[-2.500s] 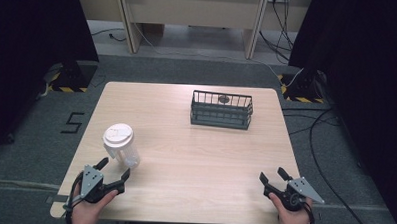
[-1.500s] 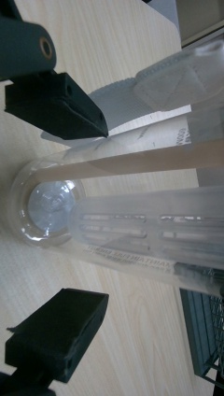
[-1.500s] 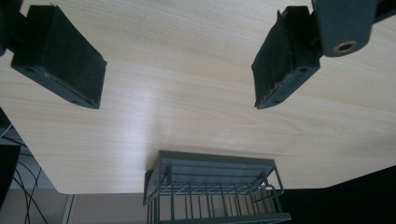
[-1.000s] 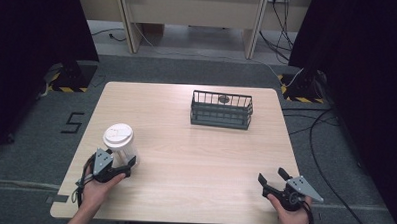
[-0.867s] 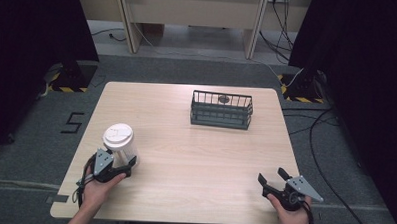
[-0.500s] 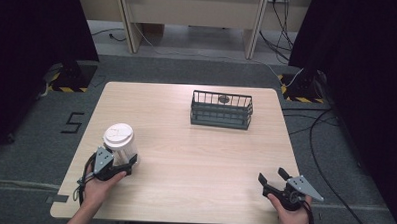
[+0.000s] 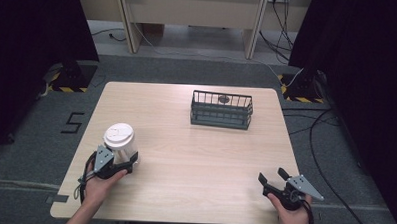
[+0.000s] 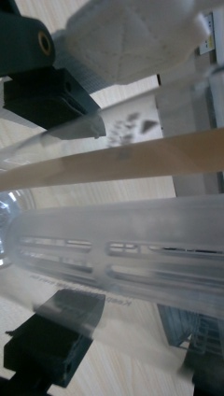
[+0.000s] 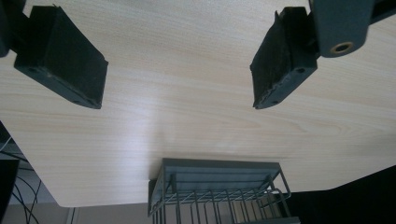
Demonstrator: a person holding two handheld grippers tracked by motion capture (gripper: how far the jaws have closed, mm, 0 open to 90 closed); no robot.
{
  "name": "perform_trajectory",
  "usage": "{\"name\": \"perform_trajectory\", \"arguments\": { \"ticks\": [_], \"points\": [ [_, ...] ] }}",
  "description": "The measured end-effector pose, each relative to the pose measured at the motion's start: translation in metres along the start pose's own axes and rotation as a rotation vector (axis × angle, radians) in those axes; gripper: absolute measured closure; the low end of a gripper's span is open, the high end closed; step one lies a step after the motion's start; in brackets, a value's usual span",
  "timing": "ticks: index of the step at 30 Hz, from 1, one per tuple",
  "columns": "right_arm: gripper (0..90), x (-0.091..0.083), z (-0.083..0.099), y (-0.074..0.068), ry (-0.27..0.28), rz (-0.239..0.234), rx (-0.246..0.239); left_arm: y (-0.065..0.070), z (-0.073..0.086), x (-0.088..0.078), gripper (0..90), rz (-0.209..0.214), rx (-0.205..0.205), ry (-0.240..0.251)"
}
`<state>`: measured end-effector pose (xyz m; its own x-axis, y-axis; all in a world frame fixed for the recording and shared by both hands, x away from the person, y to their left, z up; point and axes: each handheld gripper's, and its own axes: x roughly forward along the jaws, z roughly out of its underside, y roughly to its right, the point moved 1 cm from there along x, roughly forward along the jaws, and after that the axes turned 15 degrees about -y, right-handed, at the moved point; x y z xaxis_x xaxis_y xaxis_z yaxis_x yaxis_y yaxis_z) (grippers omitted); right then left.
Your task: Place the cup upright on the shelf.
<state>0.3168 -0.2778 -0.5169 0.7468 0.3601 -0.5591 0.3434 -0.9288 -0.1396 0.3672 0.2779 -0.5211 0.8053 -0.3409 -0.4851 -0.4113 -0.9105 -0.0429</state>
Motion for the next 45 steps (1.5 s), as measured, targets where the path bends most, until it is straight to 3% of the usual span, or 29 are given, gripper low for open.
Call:
{"name": "perform_trajectory", "arguments": {
  "ticks": [12, 21, 45],
  "points": [
    [18.8, 0.0, 0.0, 0.001, -0.004, -0.005, 0.016, -0.001, -0.001, -0.003, 17.5, 0.021, -0.027, -0.014],
    [18.7, 0.0, 0.0, 0.002, -0.002, -0.007, 0.024, 0.007, -0.018, -0.007, 17.5, 0.021, 0.019, -0.027],
    [18.6, 0.0, 0.0, 0.002, -0.005, -0.011, 0.029, 0.025, -0.056, 0.007, 17.6, 0.078, 0.061, -0.003]
  ]
}}
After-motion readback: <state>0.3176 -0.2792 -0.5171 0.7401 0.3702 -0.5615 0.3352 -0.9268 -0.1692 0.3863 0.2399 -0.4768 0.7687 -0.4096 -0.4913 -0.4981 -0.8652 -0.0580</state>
